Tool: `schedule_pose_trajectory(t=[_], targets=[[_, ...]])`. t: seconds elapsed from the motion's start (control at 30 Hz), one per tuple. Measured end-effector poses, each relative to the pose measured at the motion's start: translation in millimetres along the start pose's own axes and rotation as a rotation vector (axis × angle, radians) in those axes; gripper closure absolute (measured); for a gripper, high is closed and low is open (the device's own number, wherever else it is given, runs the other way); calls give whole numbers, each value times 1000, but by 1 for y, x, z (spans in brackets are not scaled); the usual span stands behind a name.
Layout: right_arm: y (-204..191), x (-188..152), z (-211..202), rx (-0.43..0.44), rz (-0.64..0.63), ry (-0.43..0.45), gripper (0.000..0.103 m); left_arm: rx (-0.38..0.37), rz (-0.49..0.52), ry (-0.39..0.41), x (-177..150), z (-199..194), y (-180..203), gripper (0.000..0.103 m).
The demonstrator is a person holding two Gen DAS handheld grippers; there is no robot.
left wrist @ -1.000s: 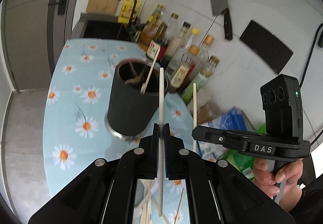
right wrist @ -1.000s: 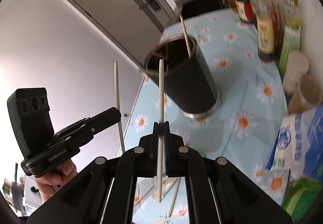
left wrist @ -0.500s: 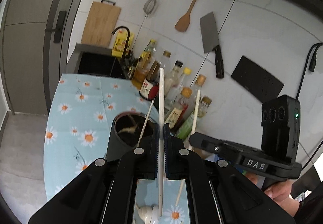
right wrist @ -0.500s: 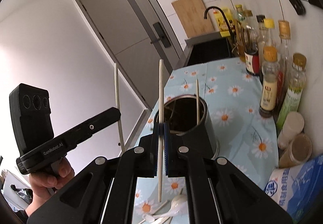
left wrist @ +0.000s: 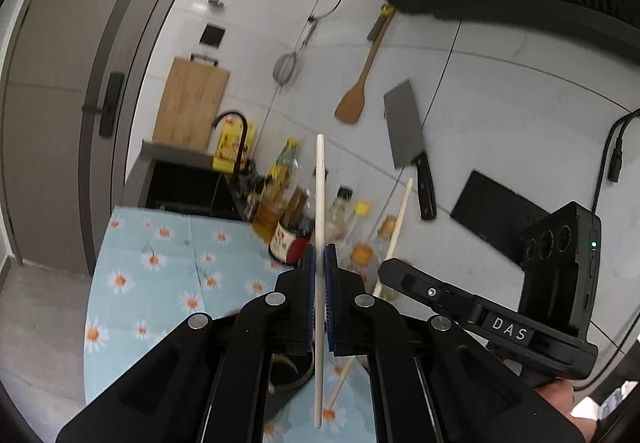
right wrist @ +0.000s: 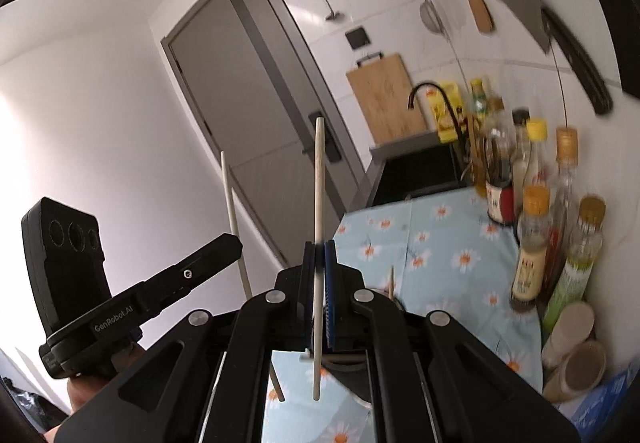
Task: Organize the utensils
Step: 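Lower held chopsticks into the black holder and open both grippers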
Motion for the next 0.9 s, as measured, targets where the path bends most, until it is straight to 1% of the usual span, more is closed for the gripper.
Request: schedule_pose_trajectory(t=[0.03, 0.07, 0.33, 0.47, 0.53, 0.67, 0.9], targets=[[0, 4, 1, -5, -2, 16, 97, 23, 23, 29, 5, 0, -1, 99], [0, 7, 2, -11, -3, 27, 97, 26, 34, 43, 8, 0, -1, 99], [3, 22, 14, -28, 0, 86, 97, 24, 78, 113, 21, 13, -4, 99], [3, 23, 21, -43, -12, 107, 97, 32, 78, 129, 20, 20, -11, 99], [6, 21, 26, -53, -15, 102, 97, 34, 61, 151, 19, 22, -17, 99], [11, 16, 38, -64, -9, 85, 97, 40, 52, 153, 11, 28, -26, 99], [10, 3, 56, -66, -25, 38, 97, 78, 56, 124, -3, 40, -40, 99]])
Point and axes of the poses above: each gripper's, at about its wrist camera, not at the fingertips, and z roughly the way its jaws point, y to its right, x to its top, the point moved 7 cm from there along z, roughly the way its jaws point, and after that the axes turned 13 degrees about -x, right-handed, at the moved point
